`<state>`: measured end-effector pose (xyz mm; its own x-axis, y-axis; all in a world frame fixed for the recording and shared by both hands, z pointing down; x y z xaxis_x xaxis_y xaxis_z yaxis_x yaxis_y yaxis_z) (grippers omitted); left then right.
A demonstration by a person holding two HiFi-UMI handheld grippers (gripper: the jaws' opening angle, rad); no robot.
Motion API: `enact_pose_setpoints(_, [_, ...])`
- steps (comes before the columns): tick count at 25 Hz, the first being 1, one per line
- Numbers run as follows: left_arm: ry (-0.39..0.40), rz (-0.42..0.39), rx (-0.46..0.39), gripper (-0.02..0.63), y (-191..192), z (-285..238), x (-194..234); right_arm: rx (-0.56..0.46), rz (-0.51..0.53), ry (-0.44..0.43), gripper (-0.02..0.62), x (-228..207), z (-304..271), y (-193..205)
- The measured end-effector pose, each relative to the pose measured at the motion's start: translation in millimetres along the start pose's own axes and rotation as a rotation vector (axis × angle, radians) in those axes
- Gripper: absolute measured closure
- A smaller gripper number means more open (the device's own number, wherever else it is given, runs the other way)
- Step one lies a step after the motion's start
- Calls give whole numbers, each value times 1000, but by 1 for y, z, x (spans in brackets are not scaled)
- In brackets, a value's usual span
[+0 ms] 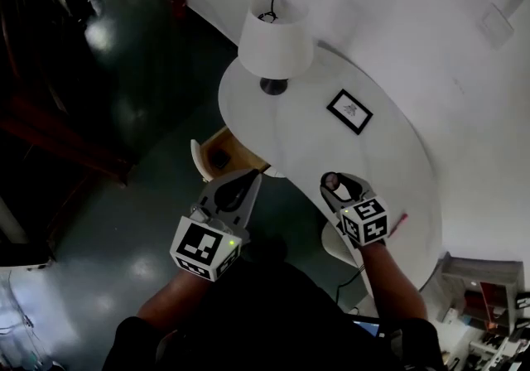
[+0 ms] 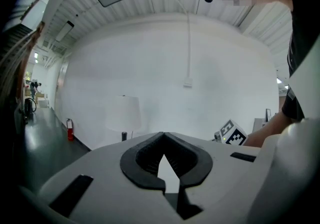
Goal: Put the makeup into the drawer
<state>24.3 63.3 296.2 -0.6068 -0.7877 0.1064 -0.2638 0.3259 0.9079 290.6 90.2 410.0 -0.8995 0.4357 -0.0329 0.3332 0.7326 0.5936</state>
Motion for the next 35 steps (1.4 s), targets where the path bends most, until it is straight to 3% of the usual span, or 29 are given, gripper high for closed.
enact_pose_setpoints(8, [-101, 24, -5, 595, 16, 56, 104, -31, 73, -63, 380, 66, -67, -100])
enact_pose_setpoints(17, [-76, 28, 7, 595, 36, 98, 185, -2, 137, -106, 380, 150, -131, -167])
enact_pose_setpoints(23, [-61, 59, 35, 595, 52, 92, 213, 56, 174, -141, 380, 175, -170, -174])
enact_pose_setpoints(35, [-62, 80, 78, 595, 73, 50, 242, 178, 293, -181, 380, 177, -264, -142])
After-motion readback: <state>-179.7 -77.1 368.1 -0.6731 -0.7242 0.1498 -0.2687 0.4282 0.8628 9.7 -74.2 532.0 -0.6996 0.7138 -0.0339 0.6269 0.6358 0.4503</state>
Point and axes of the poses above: the fingertips, and each gripper's own axes: z backward along the fingers, x to its left, y out of its underside, the point moved 8 cm from there along z, backward along the fingers, and after that the axes turned 14 degrees about x, right-handed, at the moved point
